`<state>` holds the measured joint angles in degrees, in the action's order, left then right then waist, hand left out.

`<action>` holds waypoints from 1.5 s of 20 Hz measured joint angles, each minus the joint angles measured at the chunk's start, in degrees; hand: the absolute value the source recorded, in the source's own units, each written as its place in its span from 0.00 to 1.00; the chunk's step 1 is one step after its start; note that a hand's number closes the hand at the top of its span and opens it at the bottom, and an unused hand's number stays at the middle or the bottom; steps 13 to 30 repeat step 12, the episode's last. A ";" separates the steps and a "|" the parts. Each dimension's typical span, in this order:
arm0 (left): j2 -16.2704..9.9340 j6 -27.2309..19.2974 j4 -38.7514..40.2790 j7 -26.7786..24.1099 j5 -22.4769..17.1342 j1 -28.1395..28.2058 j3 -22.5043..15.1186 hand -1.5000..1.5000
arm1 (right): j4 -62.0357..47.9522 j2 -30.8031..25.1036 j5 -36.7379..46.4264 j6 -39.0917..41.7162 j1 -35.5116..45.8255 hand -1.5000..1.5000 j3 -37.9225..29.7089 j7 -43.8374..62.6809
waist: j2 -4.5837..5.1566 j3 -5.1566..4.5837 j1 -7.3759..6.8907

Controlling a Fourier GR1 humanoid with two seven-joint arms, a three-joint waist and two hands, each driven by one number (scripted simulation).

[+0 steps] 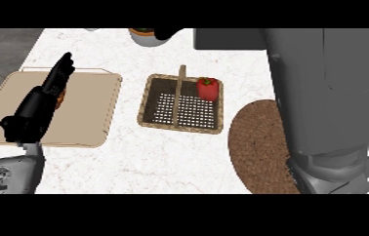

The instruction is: Pick the bell pepper from the placemat and place it in the basket

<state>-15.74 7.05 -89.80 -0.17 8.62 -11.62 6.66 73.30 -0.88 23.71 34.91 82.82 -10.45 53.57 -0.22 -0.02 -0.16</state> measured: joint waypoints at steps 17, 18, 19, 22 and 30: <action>0.77 -0.50 -0.70 1.28 0.49 -0.12 -0.38 0.50 | 3.11 -8.33 3.93 -18.15 -3.95 0.00 -14.11 -1.52 | 0.18 0.05 0.20; 0.77 -0.50 -0.70 1.28 0.49 -0.12 -0.38 0.50 | 3.11 -8.33 3.93 -18.15 -3.95 0.00 -14.11 -1.52 | 0.18 0.05 0.20; 0.77 -0.50 -0.70 1.28 0.49 -0.12 -0.38 0.50 | 3.11 -8.33 3.93 -18.15 -3.95 0.00 -14.11 -1.52 | 0.18 0.05 0.20; 0.77 -0.50 -0.70 1.28 0.49 -0.12 -0.38 0.50 | 3.11 -8.33 3.93 -18.15 -3.95 0.00 -14.11 -1.52 | 0.18 0.05 0.20; 0.77 -0.50 -0.70 1.28 0.49 -0.12 -0.38 0.50 | 3.11 -8.33 3.93 -18.15 -3.95 0.00 -14.11 -1.52 | 0.18 0.05 0.20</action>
